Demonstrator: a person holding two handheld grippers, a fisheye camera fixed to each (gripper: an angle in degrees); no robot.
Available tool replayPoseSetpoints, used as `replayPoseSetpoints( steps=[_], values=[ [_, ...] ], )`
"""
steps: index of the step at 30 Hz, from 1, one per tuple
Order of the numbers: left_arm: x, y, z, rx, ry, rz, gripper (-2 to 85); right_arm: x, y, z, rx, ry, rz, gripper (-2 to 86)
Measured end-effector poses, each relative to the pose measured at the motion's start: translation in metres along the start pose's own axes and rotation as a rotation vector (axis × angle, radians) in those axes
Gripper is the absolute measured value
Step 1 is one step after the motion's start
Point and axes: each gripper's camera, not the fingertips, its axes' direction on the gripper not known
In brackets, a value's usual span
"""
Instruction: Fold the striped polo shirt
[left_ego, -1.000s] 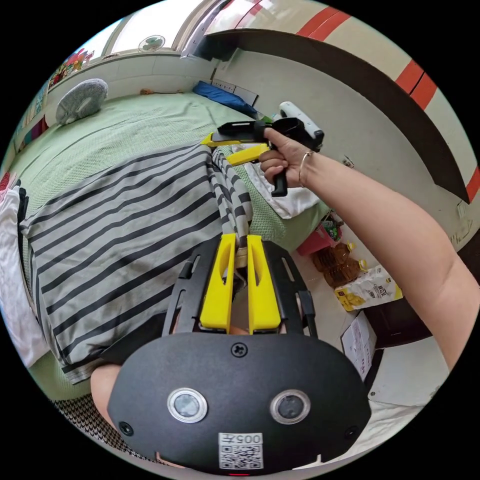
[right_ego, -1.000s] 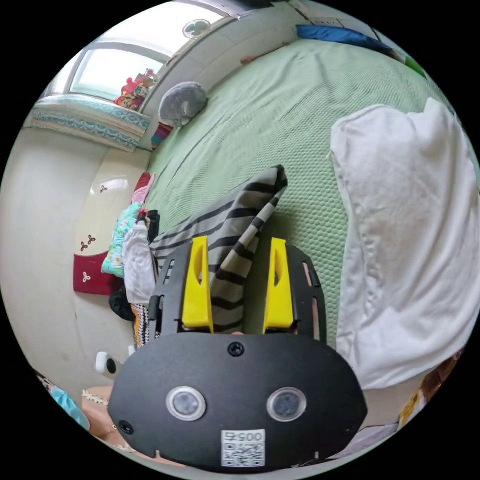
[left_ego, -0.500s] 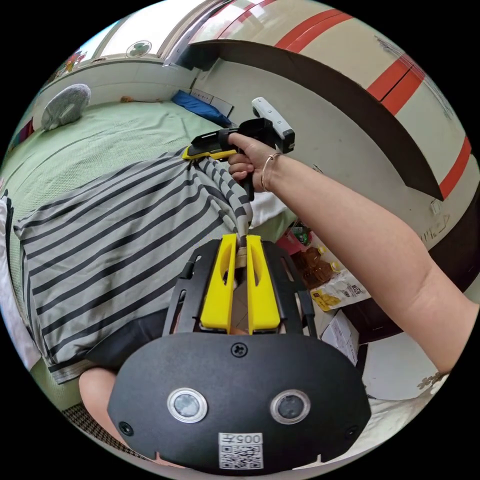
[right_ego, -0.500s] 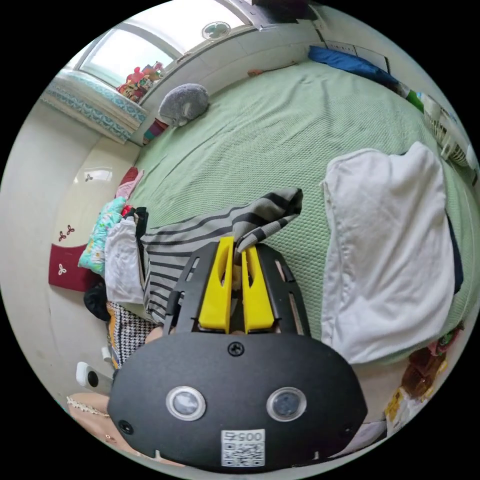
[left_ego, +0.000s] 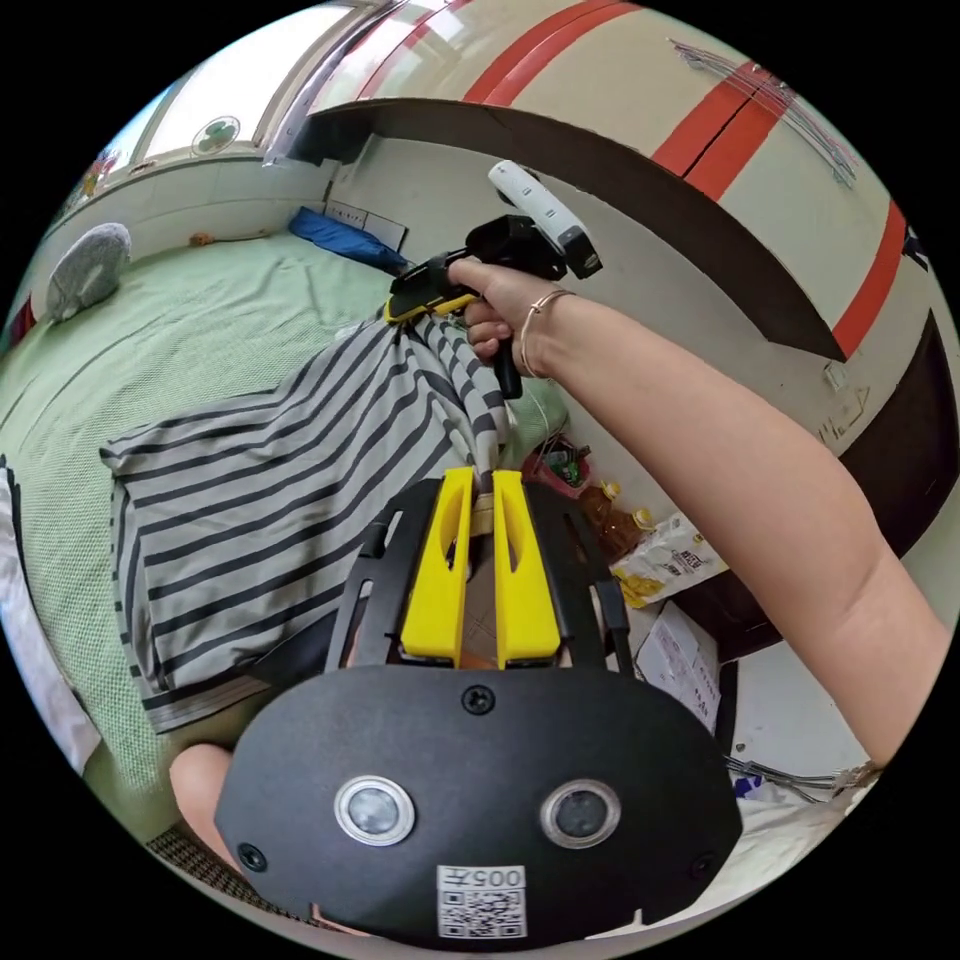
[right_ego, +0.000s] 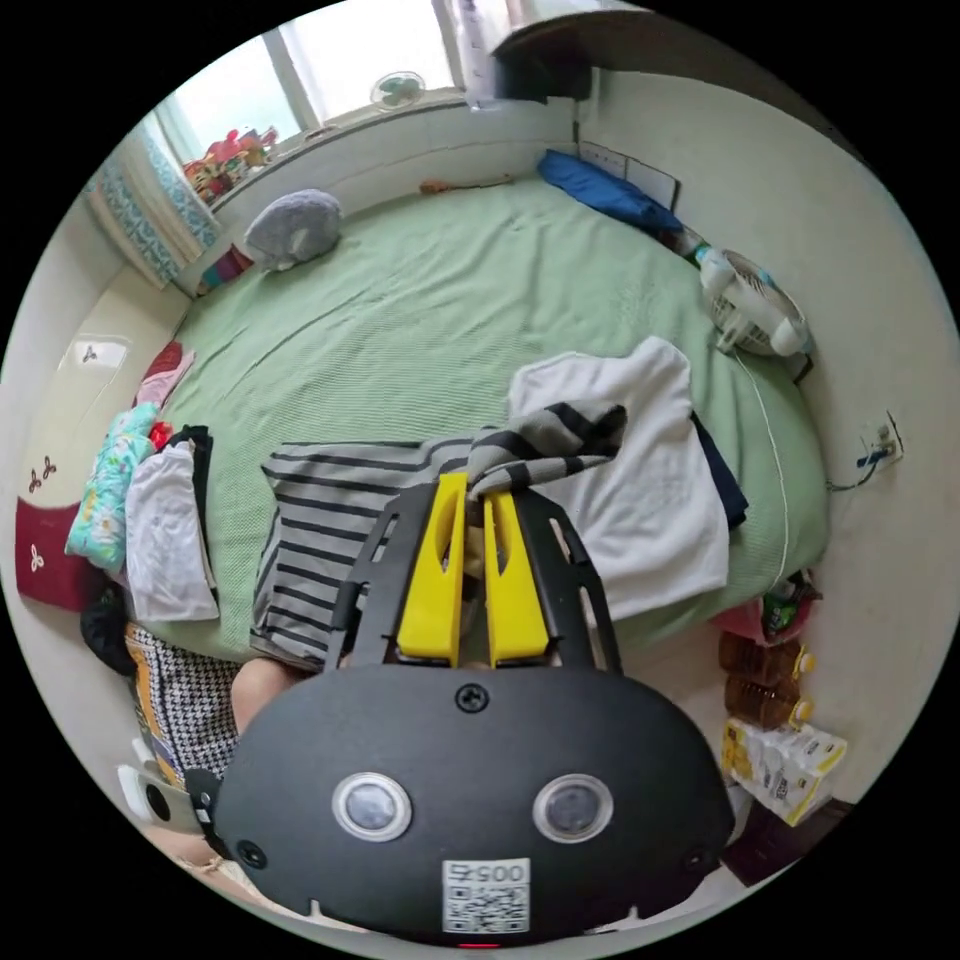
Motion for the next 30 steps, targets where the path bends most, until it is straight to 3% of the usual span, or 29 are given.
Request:
replayPoseSetpoints(
  steps=[9, 17, 24, 30],
  values=[
    [-0.097, 0.049, -0.088, 0.039, -0.131, -0.125, 5.0, -0.204, -0.024, 0.045, -0.036, -0.013, -0.241, -0.8],
    [-0.214, 0.114, -0.096, -0.175, -0.403, -0.399, 5.3, -0.331, -0.021, 0.174, -0.214, -0.033, -0.295, 5.3],
    [-0.245, 0.138, -0.098, -0.190, -0.459, -0.448, 6.7, -0.322, -0.020, 0.149, -0.120, -0.111, -0.405, 6.0],
    [-0.232, 0.117, -0.077, -0.128, -0.394, -0.322, 6.4, -0.234, -0.014, 0.117, 0.010, -0.017, -0.416, 6.7]
  ],
)
